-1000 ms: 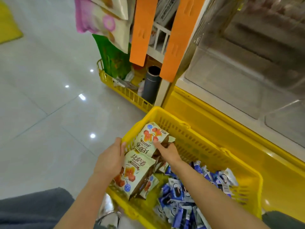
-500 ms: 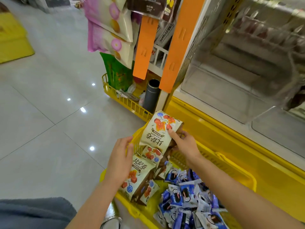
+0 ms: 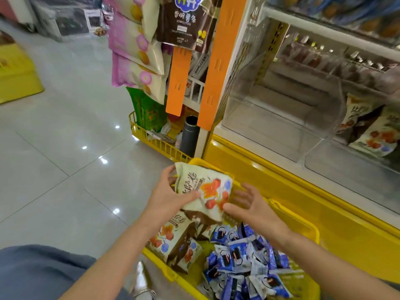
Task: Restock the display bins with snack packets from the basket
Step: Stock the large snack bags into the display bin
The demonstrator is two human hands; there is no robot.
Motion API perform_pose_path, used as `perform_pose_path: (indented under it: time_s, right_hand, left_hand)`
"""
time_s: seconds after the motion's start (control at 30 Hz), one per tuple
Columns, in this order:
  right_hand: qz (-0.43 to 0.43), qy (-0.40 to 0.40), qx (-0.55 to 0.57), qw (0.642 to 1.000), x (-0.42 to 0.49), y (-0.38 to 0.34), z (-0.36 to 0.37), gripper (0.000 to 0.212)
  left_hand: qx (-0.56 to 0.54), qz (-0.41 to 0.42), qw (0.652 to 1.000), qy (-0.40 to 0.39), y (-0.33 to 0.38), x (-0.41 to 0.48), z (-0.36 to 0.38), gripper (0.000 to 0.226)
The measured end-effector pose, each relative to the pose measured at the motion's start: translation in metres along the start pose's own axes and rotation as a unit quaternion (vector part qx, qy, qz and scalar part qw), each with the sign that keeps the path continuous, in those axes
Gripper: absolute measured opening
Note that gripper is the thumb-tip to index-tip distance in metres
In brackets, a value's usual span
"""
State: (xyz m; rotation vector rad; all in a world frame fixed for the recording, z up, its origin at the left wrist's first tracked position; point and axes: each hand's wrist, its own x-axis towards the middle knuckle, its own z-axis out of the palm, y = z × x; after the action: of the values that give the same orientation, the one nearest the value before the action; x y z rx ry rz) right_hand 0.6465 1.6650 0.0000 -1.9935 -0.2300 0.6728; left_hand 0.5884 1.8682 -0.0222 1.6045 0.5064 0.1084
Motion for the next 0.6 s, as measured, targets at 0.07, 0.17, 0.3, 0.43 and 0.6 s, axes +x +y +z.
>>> perform_pose_path:
  time_s: [0.07, 0.17, 0.3, 0.43, 0.6]
  right_hand:
    - [-0.060, 0.000, -0.101, 0.993, -0.001, -0.004, -0.001, 0.112]
    - [-0.055, -0.098, -0.093, 0.989, 0.002, -0.009, 0.012, 0.095]
    - [-0.052, -0.103, -0.001, 0.993, 0.011, -0.017, 0.030, 0.047]
    - [-0.073, -0.033, 0.071, 0.994, 0.023, -0.022, 0.058, 0.030]
    - [-0.037, -0.121, 0.127, 0.984, 0.040, -0.023, 0.078, 0.048]
  left_hand:
    - [0.078, 0.033, 0.994, -0.068, 0.005, 0.000, -0.009, 0.080]
    - [0.105, 0.044, 0.986, -0.123, 0.012, -0.001, -0.014, 0.085]
    - [-0.030, 0.022, 0.996, -0.081, 0.014, -0.003, -0.022, 0.079]
    - [-0.087, -0.025, 0.992, -0.086, 0.008, -0.011, -0.026, 0.051]
    - [-0.104, -0.038, 0.993, 0.042, 0.000, -0.004, -0.047, 0.050]
